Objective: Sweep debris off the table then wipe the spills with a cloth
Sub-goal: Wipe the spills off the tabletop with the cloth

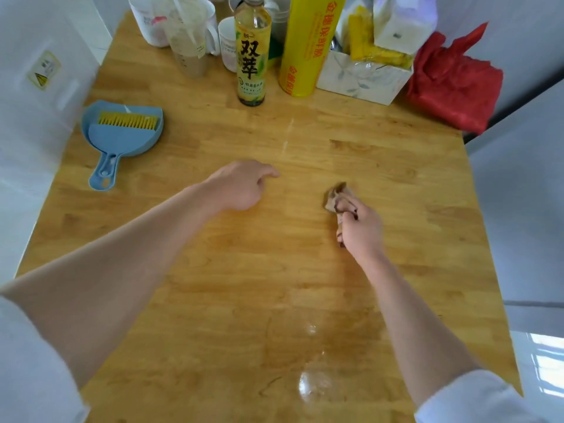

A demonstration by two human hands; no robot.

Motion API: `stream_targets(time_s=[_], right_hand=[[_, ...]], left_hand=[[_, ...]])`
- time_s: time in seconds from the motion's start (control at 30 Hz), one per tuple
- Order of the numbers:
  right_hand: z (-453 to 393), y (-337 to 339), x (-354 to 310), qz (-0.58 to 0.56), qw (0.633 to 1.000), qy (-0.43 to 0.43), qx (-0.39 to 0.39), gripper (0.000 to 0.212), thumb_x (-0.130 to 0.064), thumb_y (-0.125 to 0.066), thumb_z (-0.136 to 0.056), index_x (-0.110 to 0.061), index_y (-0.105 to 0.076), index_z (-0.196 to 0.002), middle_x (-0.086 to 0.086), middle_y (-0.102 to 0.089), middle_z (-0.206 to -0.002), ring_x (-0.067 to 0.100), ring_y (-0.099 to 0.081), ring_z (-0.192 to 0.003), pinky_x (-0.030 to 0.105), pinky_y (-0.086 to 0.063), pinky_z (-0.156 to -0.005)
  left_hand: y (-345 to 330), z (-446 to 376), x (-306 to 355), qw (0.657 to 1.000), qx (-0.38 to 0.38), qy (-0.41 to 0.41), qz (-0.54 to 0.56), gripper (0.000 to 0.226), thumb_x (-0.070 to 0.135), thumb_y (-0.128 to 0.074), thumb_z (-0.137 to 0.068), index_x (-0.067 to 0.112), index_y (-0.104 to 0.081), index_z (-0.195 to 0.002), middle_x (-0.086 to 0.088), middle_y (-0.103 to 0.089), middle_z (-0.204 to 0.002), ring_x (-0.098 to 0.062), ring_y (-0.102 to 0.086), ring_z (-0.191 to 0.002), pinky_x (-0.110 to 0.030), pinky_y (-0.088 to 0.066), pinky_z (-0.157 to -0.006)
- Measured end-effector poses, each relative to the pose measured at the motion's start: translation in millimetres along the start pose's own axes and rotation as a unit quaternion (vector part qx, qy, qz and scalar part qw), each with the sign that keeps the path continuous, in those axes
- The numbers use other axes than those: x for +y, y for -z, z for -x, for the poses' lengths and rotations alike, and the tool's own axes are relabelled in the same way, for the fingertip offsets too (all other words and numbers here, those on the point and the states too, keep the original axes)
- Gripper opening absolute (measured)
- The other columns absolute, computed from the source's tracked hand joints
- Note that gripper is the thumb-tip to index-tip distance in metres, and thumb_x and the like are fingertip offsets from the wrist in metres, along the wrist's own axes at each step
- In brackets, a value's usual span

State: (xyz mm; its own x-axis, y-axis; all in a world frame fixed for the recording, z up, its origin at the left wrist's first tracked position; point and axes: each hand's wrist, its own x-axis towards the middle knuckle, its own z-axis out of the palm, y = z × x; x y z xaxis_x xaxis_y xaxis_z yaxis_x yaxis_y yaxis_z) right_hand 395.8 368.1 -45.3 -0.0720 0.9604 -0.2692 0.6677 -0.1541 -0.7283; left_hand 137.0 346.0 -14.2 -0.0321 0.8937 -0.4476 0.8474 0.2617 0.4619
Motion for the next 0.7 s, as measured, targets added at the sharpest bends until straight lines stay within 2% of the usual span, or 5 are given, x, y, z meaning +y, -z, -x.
stream_targets(time_s=[0.1, 0.3, 0.4, 0.53, 0.7], right_hand=[[36, -30, 0, 0.089, 0.992, 0.085, 0.0, 0.042, -0.009, -0.045, -0.099, -0.028, -0.061, -0.133, -0.004, -0.055, -0.144, 0.009, -0.066, -0.103, 0.017, -0.05, -0.085], [160, -52, 50, 0.119, 0.916, 0.281, -0.261, 0.041, -0.022, -0.041, -0.088, -0.029, -0.075, -0.108, -0.028, -0.061, -0.127, -0.009, -0.063, -0.104, 0.012, -0.052, -0.082], [126, 14, 70, 0.086, 0.982, 0.137, -0.095, 0.042, -0.007, -0.051, -0.091, -0.041, -0.073, -0.085, -0.021, -0.071, -0.109, -0.005, -0.058, -0.053, 0.009, -0.04, -0.047], [80, 54, 67, -0.05, 0.983, -0.103, 0.146, 0.043, -0.006, -0.046, -0.097, -0.039, -0.073, -0.096, -0.001, -0.074, -0.112, 0.015, -0.065, -0.064, 0.031, -0.054, -0.057], [160, -52, 43, 0.085, 0.971, 0.2, -0.099, 0.038, -0.024, -0.041, -0.094, -0.033, -0.07, -0.117, -0.011, -0.061, -0.135, -0.017, -0.052, -0.06, 0.009, -0.043, -0.055]], left_hand=[[-29, 8, 12, 0.998, -0.031, -0.045, -0.032, 0.046, 0.023, -0.037, -0.104, 0.041, -0.039, -0.147, 0.004, -0.019, -0.163, -0.023, -0.026, -0.146, -0.038, -0.035, -0.111], [-66, 34, 38, 0.992, -0.033, -0.089, -0.084, 0.046, 0.022, -0.037, -0.105, 0.034, -0.037, -0.15, 0.0, -0.016, -0.164, -0.025, -0.009, -0.15, -0.048, -0.024, -0.118], [-76, 52, 45, 0.99, -0.061, -0.082, -0.099, 0.049, 0.025, -0.036, -0.105, 0.038, -0.03, -0.152, 0.002, -0.006, -0.166, -0.025, -0.002, -0.151, -0.049, -0.022, -0.119], [-86, 59, 43, 0.99, -0.097, -0.069, -0.075, 0.055, 0.018, -0.033, -0.104, 0.038, -0.022, -0.155, 0.003, 0.002, -0.166, -0.025, 0.006, -0.152, -0.044, -0.011, -0.12], [-87, 54, 52, 0.987, -0.114, -0.051, -0.1, 0.066, 0.007, -0.034, -0.098, 0.04, -0.023, -0.154, 0.001, 0.001, -0.166, -0.029, 0.006, -0.151, -0.05, -0.013, -0.12]])
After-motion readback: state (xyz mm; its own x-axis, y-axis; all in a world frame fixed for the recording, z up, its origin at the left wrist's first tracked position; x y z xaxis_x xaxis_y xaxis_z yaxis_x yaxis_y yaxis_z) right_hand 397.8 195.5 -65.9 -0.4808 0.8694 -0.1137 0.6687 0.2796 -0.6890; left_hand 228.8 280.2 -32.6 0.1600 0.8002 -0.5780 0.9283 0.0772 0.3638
